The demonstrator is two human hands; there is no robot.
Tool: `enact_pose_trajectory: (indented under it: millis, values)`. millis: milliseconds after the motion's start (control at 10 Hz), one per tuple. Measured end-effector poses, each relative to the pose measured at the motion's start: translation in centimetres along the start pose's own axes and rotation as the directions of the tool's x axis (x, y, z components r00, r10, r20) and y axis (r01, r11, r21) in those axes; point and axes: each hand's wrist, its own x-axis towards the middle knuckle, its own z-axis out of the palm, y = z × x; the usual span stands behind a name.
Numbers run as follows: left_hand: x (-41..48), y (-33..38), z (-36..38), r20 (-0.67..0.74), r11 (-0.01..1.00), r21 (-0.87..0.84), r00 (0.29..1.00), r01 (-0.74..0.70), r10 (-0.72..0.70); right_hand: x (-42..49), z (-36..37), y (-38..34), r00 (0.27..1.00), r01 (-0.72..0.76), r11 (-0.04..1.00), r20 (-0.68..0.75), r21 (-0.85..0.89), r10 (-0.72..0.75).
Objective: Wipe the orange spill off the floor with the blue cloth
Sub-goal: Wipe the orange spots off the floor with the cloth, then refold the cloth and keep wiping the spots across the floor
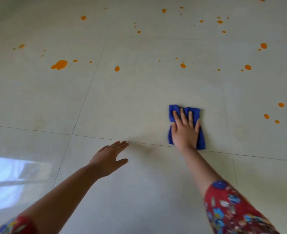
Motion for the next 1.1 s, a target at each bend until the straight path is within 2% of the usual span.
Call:
enact_pose_trajectory:
  millis: [100,200,300,400,500,600,700,800,900,1000,1100]
  values:
    - [0.3,0.2,-2.7,0.033,0.994,0.077,0.996,0.079,-0.082,-1.0,2.0,-6.1,0.978,0.205,0.978,0.033,0.024,-0.206]
    - [1.5,0.2,-4.6,0.041,0.978,0.161,0.990,0.130,-0.138,-5.5,3.0,-8.9,0.901,0.432,0.899,0.010,0.070,-0.433]
    - [2.6,-0.3,-6.6,0.087,0.966,0.222,0.984,0.133,-0.156,-9.2,2.6,-9.1,0.923,0.336,0.816,0.006,0.471,-0.384]
    - [3.8,-0.8,-9.0,0.154,0.966,0.233,0.977,0.111,-0.149,-7.8,-0.3,-8.1,0.920,-0.150,0.329,0.254,0.932,-0.299]
    - [5.3,-0.6,-11.0,0.150,0.987,0.136,0.983,0.083,-0.104,-5.1,-3.3,-7.2,0.862,-0.503,-0.175,0.476,0.847,-0.173]
    - [6.5,0.6,-12.2,0.018,0.986,-0.148,0.997,0.072,-0.070,-2.3,-7.1,-8.6,0.888,-0.458,-0.329,0.438,0.825,-0.140]
    - [6.9,2.7,-13.0,-0.125,0.897,-0.442,0.991,-0.008,-0.052,0.3,-8.2,-8.3,0.971,-0.233,-0.194,0.239,0.953,0.008]
    - [6.7,3.8,-13.2,-0.197,0.759,-0.646,0.979,-0.089,-0.053,1.1,-9.9,-9.6,0.811,-0.454,-0.633,0.586,0.628,0.000]
    - [6.9,2.6,-13.6,-0.082,0.561,-0.826,0.997,-0.062,-0.011,2.6,-10.5,-13.0,0.712,-0.623,-0.602,0.680,0.498,-0.174]
    - [7.7,1.0,-13.9,0.049,0.421,-0.907,0.997,0.018,0.063,3.7,-11.0,-16.0,0.688,-0.674,-0.468,0.717,0.572,-0.114]
    - [9.0,-2.1,-15.5,0.132,0.329,-0.939,0.989,0.100,0.074,4.9,-11.0,-20.7,0.708,-0.672,-0.364,0.704,0.645,-0.059]
